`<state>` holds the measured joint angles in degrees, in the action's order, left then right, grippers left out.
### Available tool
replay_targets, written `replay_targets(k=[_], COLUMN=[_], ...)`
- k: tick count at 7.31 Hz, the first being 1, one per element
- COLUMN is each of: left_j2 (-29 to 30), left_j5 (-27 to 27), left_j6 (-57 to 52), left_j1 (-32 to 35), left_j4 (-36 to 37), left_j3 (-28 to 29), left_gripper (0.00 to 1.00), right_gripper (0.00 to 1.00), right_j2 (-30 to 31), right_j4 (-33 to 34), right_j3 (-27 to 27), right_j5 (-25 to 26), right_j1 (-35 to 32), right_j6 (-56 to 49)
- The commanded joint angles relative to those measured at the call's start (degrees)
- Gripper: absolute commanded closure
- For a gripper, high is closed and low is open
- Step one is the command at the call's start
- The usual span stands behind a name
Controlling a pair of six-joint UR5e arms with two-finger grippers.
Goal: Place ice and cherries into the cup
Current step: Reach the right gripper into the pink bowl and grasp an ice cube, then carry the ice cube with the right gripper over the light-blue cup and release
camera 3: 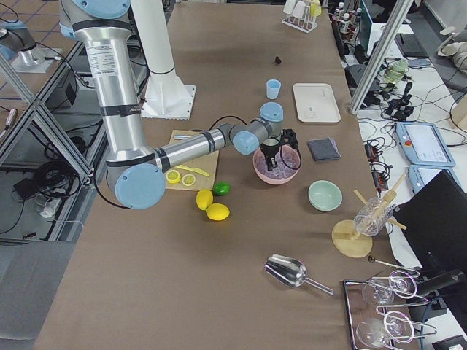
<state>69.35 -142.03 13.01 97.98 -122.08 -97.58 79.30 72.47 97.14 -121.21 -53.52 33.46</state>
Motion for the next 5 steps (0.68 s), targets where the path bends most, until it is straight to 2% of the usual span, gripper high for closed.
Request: replay_targets(k=[1, 3, 4, 5], left_j2=[0.00, 0.00, 0.00, 0.00], left_j5=[-0.01, -0.01, -0.01, -0.01], left_j6=[0.00, 0.00, 0.00, 0.00], left_j1=[0.02, 0.02, 0.02, 0.02], left_j4=[0.00, 0.00, 0.00, 0.00], left_j3=[0.02, 0.02, 0.10, 0.10], left_gripper=[0.02, 0.02, 0.02, 0.02], right_gripper=[0.80, 0.80, 0.80, 0.80], right_j2=[-0.89, -14.09, -18.00, -20.82], right_j4=[2.83, 18.93, 21.89, 21.75], right_j3=[2.68, 4.63, 4.55, 4.20], right_j5=[-2.43, -3.16, -2.72, -1.93], right_j1=[-1.67, -0.99, 0.76, 3.48], right_j6=[0.20, 4.83, 7.82, 14.98])
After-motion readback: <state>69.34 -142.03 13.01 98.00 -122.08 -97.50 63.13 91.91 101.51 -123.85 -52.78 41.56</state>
